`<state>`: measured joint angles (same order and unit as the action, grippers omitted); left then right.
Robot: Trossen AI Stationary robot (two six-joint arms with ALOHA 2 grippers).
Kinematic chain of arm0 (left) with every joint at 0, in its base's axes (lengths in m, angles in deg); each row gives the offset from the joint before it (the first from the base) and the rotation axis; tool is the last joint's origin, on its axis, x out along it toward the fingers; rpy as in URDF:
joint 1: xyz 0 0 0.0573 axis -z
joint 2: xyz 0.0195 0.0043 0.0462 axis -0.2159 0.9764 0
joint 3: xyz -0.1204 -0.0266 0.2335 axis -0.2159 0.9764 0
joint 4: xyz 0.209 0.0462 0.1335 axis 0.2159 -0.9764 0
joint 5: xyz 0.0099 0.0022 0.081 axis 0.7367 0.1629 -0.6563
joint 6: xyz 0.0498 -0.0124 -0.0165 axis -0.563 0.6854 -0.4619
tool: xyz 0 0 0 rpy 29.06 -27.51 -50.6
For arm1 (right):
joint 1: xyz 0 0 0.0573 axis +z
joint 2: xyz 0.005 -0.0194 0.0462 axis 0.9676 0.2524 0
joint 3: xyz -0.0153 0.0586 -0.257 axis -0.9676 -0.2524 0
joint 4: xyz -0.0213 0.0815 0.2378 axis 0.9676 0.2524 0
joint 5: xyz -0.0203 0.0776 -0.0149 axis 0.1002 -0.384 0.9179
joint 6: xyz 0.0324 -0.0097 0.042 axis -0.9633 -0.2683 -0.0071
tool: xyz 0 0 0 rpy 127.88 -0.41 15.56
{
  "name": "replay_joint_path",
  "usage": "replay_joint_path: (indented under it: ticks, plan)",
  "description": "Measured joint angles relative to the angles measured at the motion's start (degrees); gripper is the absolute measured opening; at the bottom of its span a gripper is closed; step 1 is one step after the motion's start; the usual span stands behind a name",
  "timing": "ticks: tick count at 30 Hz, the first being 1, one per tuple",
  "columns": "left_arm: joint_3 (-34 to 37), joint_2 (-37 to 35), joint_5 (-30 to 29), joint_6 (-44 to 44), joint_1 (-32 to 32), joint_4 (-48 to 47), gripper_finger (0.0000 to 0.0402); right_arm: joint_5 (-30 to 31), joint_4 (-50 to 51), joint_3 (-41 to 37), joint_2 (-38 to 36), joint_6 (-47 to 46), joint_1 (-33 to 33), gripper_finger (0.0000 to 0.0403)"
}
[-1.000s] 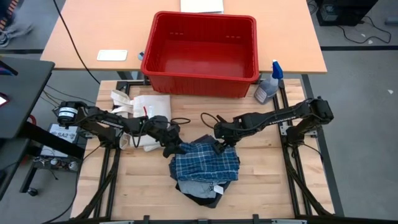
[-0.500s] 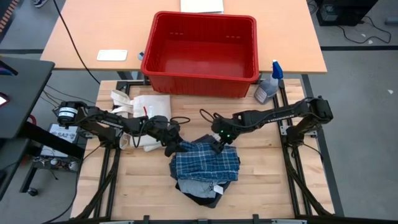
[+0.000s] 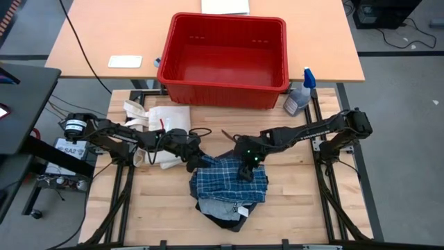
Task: Sort clothes
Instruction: Adjust the blue pants on top of the stacked clothes
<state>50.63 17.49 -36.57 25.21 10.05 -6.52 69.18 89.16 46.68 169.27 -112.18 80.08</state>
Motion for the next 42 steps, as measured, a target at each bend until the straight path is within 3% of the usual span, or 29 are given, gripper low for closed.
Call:
replay_joint_path:
  ticks: [6, 12, 19, 23, 27, 36, 39, 42]
  plan:
    - [0.02, 0.0, 1.29, 7.82, -0.04, 4.62, 0.0254, 8.32, 0.14, 0.86, 0.14, 2.24, 5.09, 0.0347]
    - [0.02, -0.02, 14.97, 7.86, 1.07, 9.61, 0.0254, 16.84, 1.04, -0.07, 0.2, 2.99, 7.35, 0.0347]
    - [0.02, -0.24, 22.01, 13.28, 1.53, 12.12, 0.0254, 20.84, 1.05, -0.72, 0.2, 5.3, 7.1, 0.0347]
    - [0.02, -3.77, 24.55, 16.32, -0.35, 12.87, 0.0254, 21.09, 1.08, -0.72, 0.21, 5.1, 6.91, 0.0347]
    - [-0.05, -9.13, 21.94, 12.89, -1.24, 9.42, 0.0254, 21.07, 0.99, -0.72, 0.2, 3.35, 6.48, 0.0347]
    - [-0.02, -18.0, 4.49, -4.29, -0.65, -16.64, 0.0254, 20.91, 0.93, -0.72, 0.2, 0.1, 5.4, 0.0347]
    - [0.02, -21.17, 1.49, -4.16, 0.09, -24.7, 0.0254, 21.33, 1.29, -0.72, 0.2, -1.92, 5.28, 0.0347]
    - [0.02, -23.89, 1.88, 2.72, 2.77, -29.1, 0.0254, 21.51, 1.64, -0.72, 0.2, -3.01, 5.28, 0.0347]
